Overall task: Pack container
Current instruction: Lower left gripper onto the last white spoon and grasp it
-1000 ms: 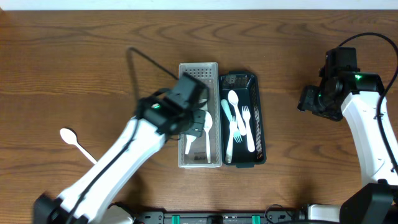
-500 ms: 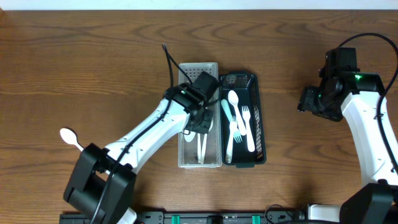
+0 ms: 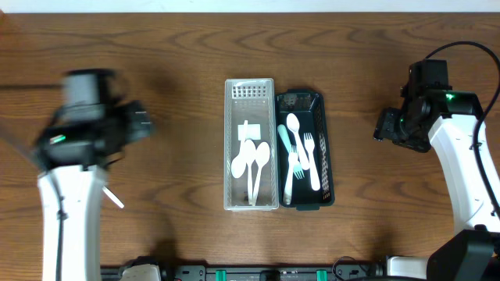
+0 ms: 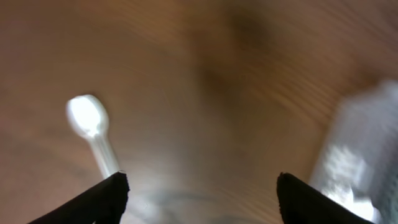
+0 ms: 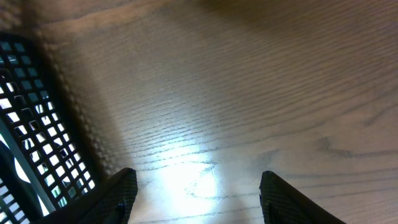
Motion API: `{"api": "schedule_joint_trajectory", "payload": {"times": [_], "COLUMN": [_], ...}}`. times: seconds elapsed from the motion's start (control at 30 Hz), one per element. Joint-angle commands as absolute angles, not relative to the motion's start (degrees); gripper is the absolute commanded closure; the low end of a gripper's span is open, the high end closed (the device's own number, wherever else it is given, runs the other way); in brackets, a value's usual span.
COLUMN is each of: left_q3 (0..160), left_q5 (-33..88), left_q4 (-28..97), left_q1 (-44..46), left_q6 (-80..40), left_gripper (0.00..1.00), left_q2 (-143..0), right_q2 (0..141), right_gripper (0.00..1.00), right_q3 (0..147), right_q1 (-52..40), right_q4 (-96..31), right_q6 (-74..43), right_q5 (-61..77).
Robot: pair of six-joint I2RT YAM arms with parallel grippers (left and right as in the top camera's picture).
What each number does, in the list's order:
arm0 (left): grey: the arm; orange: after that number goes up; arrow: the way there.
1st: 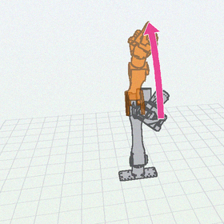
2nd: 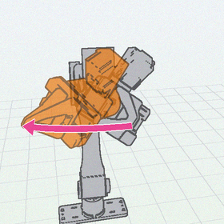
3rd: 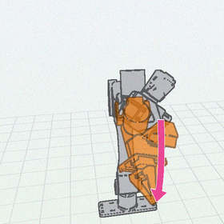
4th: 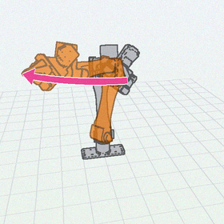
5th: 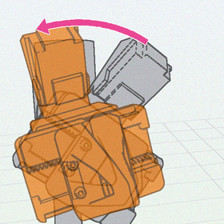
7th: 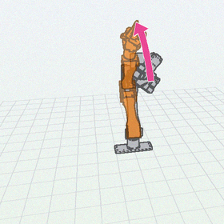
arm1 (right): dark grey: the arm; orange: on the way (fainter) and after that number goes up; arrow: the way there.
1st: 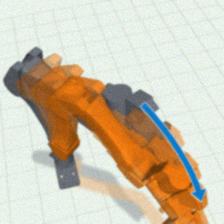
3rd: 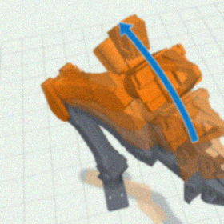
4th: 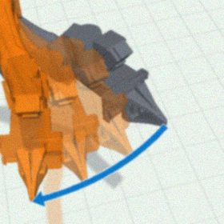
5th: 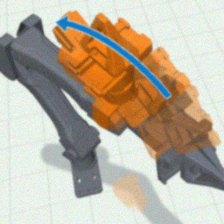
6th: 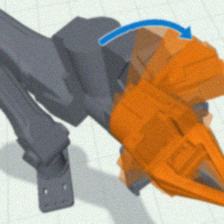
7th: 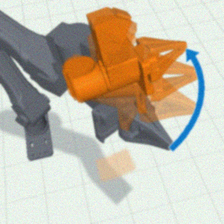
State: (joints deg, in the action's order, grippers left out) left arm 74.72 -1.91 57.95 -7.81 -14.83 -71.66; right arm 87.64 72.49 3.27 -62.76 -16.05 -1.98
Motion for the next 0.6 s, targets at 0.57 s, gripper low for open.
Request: {"api": "schedule_joint_trajectory", "payload": {"times": [0.57], "left_q3": [58.4], "left_q5": [4.1], "left_q4": [42.8], "left_q1": [-35.8], "left_q6": [-14.8], "left_gripper": [0.06], "left_q2": [-93.4], "right_q2": [87.4], "right_gripper": [0.33], "right_q3": [72.3], "right_q1": [3.7], "right_q4": [-62.8], "right_q6": [-15.6], "right_q5": [-2.6]}}
